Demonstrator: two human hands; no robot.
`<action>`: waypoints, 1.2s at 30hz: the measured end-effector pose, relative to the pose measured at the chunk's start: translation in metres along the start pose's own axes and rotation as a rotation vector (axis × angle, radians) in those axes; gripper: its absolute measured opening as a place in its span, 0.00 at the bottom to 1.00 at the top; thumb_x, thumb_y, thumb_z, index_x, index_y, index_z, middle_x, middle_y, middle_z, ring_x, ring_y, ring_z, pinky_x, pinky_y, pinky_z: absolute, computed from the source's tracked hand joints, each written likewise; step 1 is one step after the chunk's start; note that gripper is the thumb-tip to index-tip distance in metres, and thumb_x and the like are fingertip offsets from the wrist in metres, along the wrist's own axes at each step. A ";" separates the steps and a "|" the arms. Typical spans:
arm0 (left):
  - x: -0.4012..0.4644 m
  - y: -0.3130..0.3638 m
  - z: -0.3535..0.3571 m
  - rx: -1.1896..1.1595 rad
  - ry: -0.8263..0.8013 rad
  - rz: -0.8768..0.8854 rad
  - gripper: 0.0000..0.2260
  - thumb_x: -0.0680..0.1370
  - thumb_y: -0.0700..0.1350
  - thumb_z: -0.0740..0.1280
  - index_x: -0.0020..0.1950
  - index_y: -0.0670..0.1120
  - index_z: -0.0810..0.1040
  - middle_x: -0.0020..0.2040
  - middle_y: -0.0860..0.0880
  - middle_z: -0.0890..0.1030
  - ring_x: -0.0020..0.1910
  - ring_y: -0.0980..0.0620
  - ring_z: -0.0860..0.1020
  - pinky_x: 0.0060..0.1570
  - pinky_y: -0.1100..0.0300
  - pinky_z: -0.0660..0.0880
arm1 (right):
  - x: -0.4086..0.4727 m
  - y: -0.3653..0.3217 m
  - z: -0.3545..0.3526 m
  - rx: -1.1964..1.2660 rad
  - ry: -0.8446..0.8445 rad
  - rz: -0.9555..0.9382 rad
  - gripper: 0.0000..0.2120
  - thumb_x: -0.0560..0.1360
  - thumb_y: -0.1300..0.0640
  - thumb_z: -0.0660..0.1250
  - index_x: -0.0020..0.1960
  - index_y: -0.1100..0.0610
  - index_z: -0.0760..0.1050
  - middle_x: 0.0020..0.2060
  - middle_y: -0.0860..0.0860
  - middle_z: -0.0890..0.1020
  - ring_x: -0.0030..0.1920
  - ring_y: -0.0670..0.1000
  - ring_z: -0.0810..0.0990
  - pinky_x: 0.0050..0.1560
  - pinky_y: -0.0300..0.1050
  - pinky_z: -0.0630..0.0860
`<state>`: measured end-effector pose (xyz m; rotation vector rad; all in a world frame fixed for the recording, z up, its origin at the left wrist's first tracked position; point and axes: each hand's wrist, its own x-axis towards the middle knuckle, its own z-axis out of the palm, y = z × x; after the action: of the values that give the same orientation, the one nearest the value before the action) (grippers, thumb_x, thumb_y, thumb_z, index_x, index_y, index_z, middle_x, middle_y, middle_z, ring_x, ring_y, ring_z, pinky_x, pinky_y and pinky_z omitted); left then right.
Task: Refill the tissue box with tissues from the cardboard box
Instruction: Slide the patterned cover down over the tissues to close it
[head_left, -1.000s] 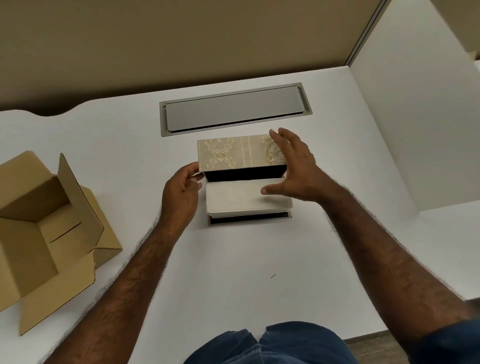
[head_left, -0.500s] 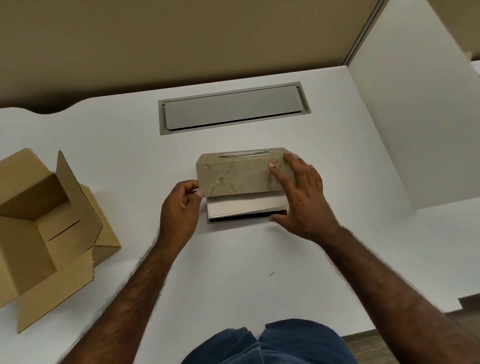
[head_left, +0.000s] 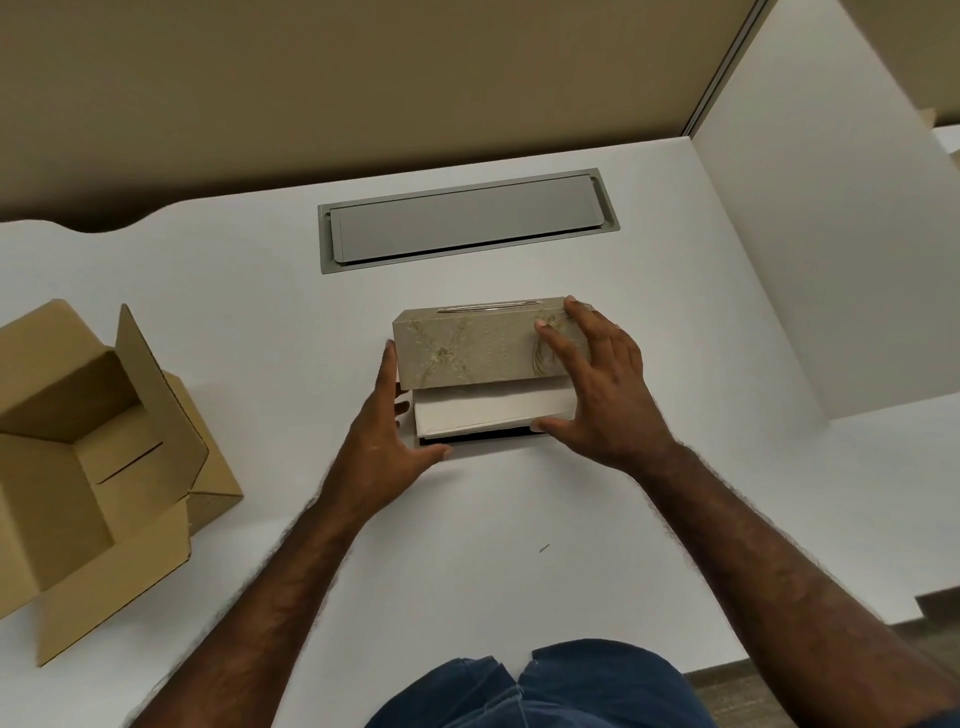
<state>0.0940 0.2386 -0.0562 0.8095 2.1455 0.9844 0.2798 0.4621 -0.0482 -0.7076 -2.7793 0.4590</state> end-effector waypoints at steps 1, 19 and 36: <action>0.002 -0.001 0.001 0.025 0.002 -0.002 0.65 0.66 0.48 0.85 0.82 0.66 0.36 0.79 0.50 0.70 0.68 0.55 0.74 0.67 0.55 0.73 | 0.000 0.000 0.000 -0.001 -0.002 -0.002 0.58 0.64 0.39 0.85 0.87 0.47 0.59 0.88 0.57 0.55 0.86 0.62 0.57 0.83 0.66 0.59; 0.024 -0.012 0.024 0.086 0.166 -0.107 0.49 0.72 0.47 0.81 0.84 0.54 0.54 0.63 0.48 0.84 0.52 0.51 0.82 0.54 0.58 0.77 | -0.003 0.008 0.007 0.038 0.034 -0.041 0.56 0.65 0.42 0.85 0.86 0.49 0.62 0.87 0.59 0.58 0.85 0.63 0.59 0.81 0.69 0.62; 0.015 -0.017 0.026 0.044 0.220 -0.069 0.27 0.75 0.47 0.79 0.72 0.48 0.76 0.62 0.47 0.85 0.56 0.46 0.84 0.50 0.60 0.76 | -0.037 0.013 0.023 0.028 0.155 -0.060 0.39 0.74 0.49 0.80 0.81 0.55 0.71 0.78 0.59 0.71 0.78 0.64 0.71 0.77 0.62 0.67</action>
<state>0.0997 0.2513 -0.0881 0.6686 2.3731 1.0345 0.3098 0.4493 -0.0800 -0.6241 -2.6363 0.4121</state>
